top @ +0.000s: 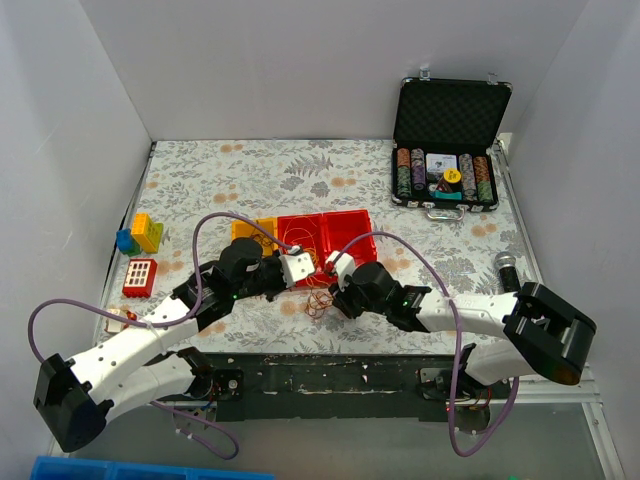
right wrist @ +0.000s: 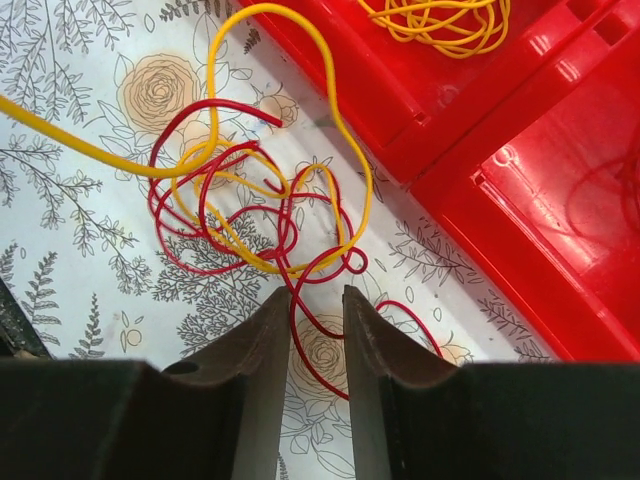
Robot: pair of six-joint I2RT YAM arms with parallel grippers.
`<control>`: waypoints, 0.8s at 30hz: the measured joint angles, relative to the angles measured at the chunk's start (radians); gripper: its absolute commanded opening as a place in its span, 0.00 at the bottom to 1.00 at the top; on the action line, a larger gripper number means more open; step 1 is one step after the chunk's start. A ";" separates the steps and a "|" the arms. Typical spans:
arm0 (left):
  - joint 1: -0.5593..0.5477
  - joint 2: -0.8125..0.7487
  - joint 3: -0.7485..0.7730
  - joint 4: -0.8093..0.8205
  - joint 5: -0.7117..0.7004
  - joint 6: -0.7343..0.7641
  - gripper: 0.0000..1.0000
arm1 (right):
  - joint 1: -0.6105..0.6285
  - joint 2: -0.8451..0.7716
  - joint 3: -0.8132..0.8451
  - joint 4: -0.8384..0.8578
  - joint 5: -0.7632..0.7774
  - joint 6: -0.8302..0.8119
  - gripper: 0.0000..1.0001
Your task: Untangle the cables
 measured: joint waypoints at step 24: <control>0.035 0.083 0.342 0.275 -0.322 -0.018 0.00 | -0.005 -0.371 -0.205 -0.066 0.023 0.244 0.01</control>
